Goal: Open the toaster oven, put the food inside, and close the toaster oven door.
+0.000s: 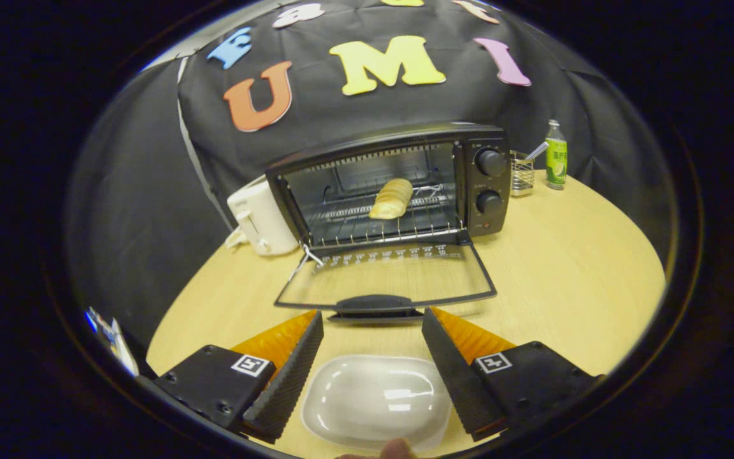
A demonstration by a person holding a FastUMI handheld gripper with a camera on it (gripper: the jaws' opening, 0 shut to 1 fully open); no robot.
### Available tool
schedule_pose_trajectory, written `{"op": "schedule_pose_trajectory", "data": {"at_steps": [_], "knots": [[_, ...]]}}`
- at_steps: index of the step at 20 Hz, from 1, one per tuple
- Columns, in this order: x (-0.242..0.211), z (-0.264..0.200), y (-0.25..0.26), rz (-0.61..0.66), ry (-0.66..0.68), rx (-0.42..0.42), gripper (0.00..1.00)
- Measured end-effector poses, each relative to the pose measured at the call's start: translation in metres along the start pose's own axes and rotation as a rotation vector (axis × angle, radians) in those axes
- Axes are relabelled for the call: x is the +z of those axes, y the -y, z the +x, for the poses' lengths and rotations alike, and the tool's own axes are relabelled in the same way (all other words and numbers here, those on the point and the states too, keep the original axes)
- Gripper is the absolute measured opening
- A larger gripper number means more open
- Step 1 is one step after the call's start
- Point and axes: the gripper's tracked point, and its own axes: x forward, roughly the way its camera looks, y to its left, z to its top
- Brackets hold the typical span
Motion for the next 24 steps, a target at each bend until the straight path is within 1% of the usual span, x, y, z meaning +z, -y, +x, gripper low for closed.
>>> {"op": "schedule_pose_trajectory", "data": {"at_steps": [3, 8, 10, 12, 13, 15, 16, 19, 21, 24], "knots": [[-0.019, 0.011, 0.005, 0.029, -0.067, -0.002, 1.0], [-0.035, 0.037, 0.014, 0.024, -0.147, -0.059, 1.0], [-0.028, 0.049, 0.015, -0.027, -0.127, -0.088, 1.0], [-0.029, 0.056, 0.014, -0.061, -0.135, -0.099, 1.0], [-0.023, 0.061, 0.013, -0.079, -0.118, -0.108, 1.0], [-0.027, 0.062, 0.013, -0.12, -0.146, -0.135, 1.0], [-0.027, 0.062, 0.014, -0.134, -0.155, -0.135, 1.0], [-0.008, 0.05, 0.01, -0.144, -0.104, -0.112, 1.0], [0.012, 0.039, 0.005, -0.161, -0.04, -0.095, 1.0], [0.047, 0.031, 0.002, -0.098, 0.058, -0.064, 1.0]]}}
